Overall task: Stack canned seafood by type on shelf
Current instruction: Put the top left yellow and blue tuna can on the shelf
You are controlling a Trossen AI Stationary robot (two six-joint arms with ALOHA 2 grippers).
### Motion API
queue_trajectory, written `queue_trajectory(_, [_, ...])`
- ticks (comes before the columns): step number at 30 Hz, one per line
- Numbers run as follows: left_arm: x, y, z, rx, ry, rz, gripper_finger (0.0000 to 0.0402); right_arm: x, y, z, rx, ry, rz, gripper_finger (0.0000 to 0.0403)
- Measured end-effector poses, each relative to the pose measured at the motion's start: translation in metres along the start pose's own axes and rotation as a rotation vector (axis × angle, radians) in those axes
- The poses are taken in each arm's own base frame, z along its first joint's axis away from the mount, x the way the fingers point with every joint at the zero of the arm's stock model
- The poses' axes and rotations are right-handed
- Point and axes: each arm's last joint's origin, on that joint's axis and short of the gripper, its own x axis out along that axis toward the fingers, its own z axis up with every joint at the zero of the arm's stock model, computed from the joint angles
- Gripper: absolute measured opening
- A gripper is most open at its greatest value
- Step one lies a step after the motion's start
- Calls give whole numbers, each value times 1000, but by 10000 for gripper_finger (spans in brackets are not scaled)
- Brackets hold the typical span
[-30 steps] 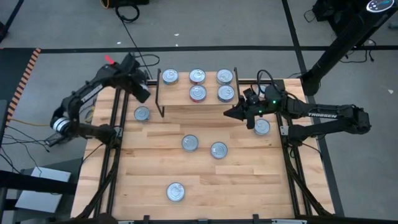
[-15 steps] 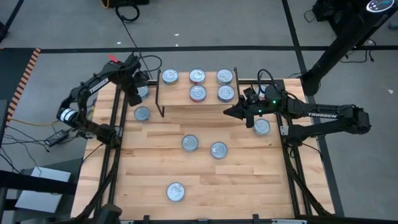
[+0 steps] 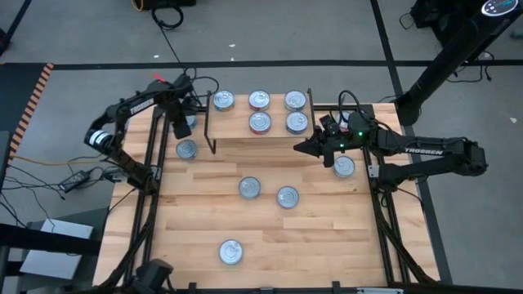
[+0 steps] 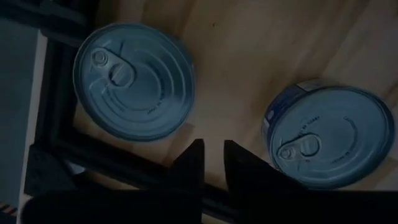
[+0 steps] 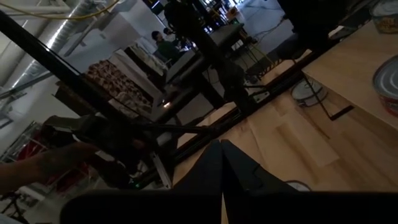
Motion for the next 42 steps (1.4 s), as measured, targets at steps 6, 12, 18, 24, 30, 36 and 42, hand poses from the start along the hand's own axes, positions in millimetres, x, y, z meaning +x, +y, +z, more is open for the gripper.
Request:
queue_trajectory(6, [7, 1, 6, 4, 1, 9, 119, 0, 0, 0, 3, 1, 1, 5])
queue_trajectory(12, [23, 2, 8, -62, 23, 16, 144, 0, 0, 0, 8, 1, 1, 5])
queue_trajectory(18, [36, 1, 7, -114, 1, 63, 144, 0, 0, 0, 22, 1, 2, 5])
queue_trajectory(24, [45, -1, 5, -119, -1, 86, 144, 0, 0, 0, 25, 1, 2, 5])
queue_trajectory(30, [46, 0, 6, -124, -2, 107, 123, 0, 0, 0, 25, -1, 1, 5])
queue_trajectory(36, [46, 1, 7, -126, -14, 120, 65, 0, 1, 1, 20, -16, 5, 5])
queue_trajectory(42, [49, 1, 8, -105, -11, 113, 31, 0, 1, 1, 19, -17, 6, 5])
